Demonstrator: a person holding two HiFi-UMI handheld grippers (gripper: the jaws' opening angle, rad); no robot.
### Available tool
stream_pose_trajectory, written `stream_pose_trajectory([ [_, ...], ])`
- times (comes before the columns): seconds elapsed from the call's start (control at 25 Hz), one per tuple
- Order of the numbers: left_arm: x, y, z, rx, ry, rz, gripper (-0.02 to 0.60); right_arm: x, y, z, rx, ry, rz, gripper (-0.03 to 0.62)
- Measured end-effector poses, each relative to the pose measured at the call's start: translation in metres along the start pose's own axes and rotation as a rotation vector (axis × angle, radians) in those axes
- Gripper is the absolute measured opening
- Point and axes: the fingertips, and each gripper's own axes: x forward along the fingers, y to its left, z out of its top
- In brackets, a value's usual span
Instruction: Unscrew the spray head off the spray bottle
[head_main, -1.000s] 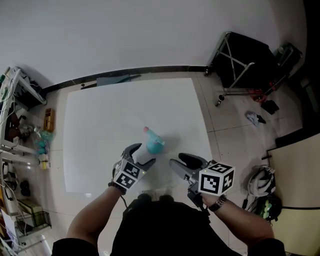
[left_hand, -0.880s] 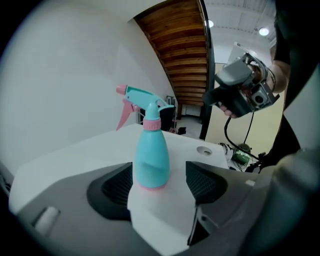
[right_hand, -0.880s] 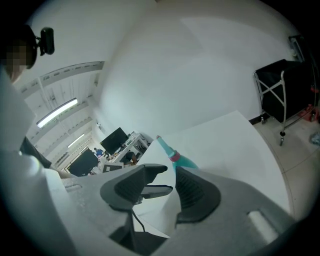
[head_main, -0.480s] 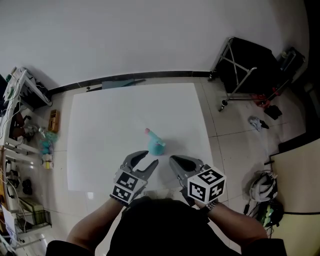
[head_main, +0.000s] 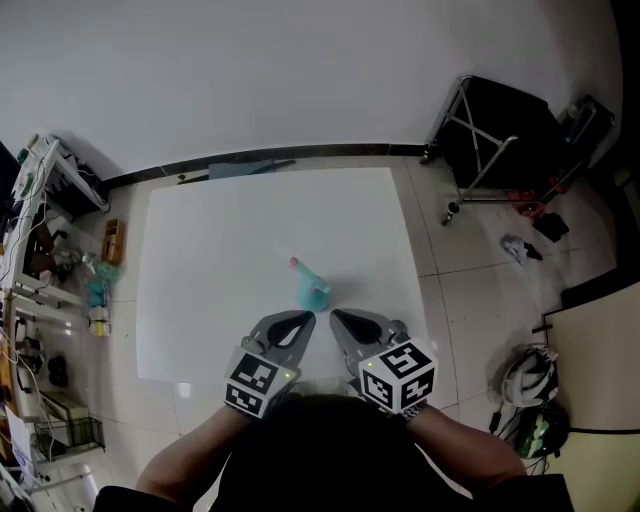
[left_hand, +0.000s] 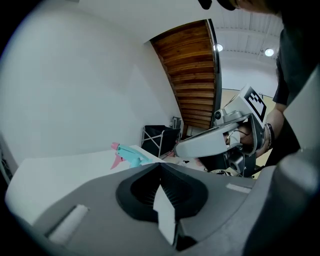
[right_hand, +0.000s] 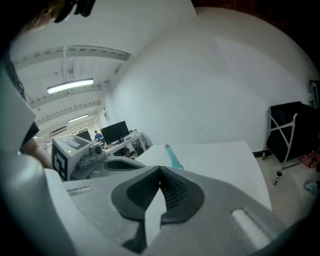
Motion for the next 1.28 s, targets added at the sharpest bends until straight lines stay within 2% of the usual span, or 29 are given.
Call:
stream_pose_trajectory([
  [0.32,0.0,0.001,0.01,-0.033,-0.017,0.004,0.015,0.004,0.001,0.004,-0.03,-0.004,0.003,-0.008],
  [1.28,-0.004,-0.008,0.017,-0.04,-0.029,0.01,0.015,0.0,0.007,-0.001,-0.072,0.005,0.006,-0.008],
])
